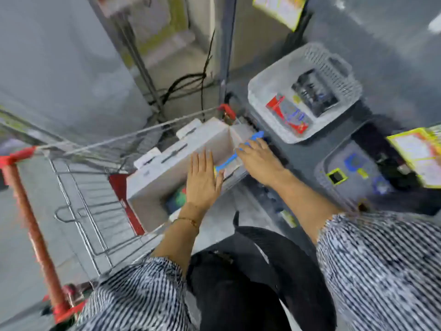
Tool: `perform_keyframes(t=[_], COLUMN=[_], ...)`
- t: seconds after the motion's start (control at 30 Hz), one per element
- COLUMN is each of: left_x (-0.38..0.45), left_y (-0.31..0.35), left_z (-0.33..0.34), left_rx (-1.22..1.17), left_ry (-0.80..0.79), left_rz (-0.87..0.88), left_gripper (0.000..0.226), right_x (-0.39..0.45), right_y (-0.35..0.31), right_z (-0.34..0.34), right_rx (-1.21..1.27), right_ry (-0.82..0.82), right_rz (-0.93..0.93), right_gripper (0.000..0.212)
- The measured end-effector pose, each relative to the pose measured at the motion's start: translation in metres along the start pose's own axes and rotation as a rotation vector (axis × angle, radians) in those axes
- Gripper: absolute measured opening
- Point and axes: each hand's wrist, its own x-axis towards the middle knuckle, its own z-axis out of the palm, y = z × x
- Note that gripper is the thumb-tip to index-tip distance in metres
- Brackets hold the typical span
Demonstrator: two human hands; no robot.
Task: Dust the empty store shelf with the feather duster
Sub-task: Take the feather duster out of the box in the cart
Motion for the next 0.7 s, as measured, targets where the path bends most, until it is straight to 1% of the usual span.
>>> perform_keyframes(t=[0.03,0.07,0.17,0.27,0.37,0.53,0.63,0.7], left_x=[0.0,0.002,0.004,0.009,0.014,0.011,0.008,0.007], left_y=[-0.009,-0.016,-0.042,-0.055,-0.059,-0.046,-0.024,-0.003], left_z=[0.014,0.022,0.06,0.077,0.083,0.059,0.025,-0.004], left_rx=[-0.002,-0.006,0.004,0.02,0.025,0.018,0.016,0.019], left_ry=[0.005,0.013,0.033,0.046,0.067,0.07,0.099,0.1], left_rz=[-0.023,-0.043,-0.063,-0.034,-0.05,-0.029,-0.002,0.031], left_gripper=[0.07,0.067,0.063,0.063,0.064,0.064,0.064,0.064], right_x=[0.009,0.018,0.044,0.061,0.068,0.058,0.038,0.016], right_y=[0.002,0.003,0.007,0.004,0.002,-0.005,-0.004,0.004], right_z=[0.016,0.024,0.057,0.084,0.093,0.073,0.033,-0.007], right_rx=[-0.004,-0.029,-0.173,-0.306,-0.395,-0.437,-0.445,-0.398], right_ry=[-0.003,-0.115,-0.27,-0.331,-0.289,-0.294,-0.273,-0.254], right_rz=[0.003,-0.01,0.03,0.043,0.044,-0.017,0.011,0.045], right_gripper=[0.039,0.043,0.046,0.04,0.031,0.027,0.026,0.023])
